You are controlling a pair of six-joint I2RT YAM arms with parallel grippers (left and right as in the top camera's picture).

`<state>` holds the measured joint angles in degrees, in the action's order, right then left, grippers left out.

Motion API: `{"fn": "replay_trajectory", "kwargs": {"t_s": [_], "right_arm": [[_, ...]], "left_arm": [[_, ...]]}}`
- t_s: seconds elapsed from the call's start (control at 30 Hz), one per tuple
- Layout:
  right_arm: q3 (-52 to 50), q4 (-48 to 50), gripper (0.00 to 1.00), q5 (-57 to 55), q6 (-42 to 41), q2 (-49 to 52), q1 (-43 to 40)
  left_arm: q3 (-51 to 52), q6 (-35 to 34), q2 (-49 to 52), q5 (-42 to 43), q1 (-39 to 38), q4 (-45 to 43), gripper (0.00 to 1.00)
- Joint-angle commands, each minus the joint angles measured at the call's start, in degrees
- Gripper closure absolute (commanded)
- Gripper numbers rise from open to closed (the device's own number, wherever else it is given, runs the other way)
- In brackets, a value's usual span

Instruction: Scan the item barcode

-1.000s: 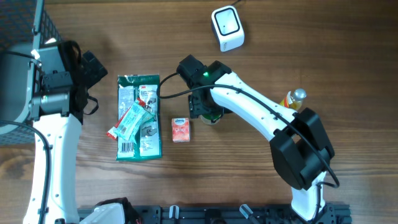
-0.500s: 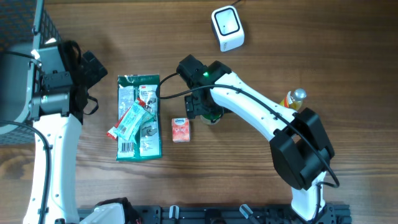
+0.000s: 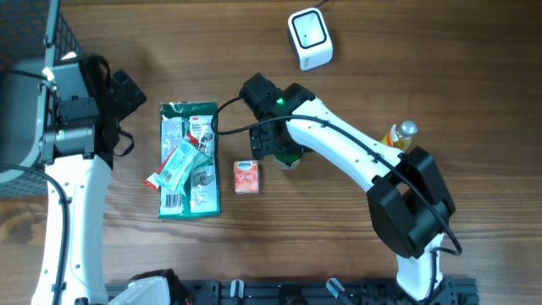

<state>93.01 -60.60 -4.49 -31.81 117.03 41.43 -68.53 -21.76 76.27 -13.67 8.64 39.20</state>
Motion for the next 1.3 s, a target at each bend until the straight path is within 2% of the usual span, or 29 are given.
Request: {"fn": "replay_trajectory", "kwargs": {"t_s": [0.0,0.67,0.73,0.83,1.27], "right_arm": [[-0.9,0.1,0.03,0.7,0.2,0.8,-0.2],[-0.9,1.0,0.03,0.7,0.3,2.1,-0.2],[-0.9,1.0,0.05,0.7,0.3,2.4,-0.2],[-0.9,0.9,0.12,0.7,0.3,2.6,-0.2],[-0.9,-0.4,0.12,0.7,0.2,2.6,-0.2]], "left_arm": [[-0.2,0.5,0.0,-0.3,0.2,-0.2,0.0],[-0.2,0.5,0.0,-0.3,0.2,-0.2,0.0],[-0.2,0.5,0.0,-0.3,0.2,-0.2,0.0],[-0.2,0.5,0.0,-0.3,0.2,-0.2,0.0],[-0.2,0.5,0.0,-0.3,0.2,-0.2,0.0]]}}
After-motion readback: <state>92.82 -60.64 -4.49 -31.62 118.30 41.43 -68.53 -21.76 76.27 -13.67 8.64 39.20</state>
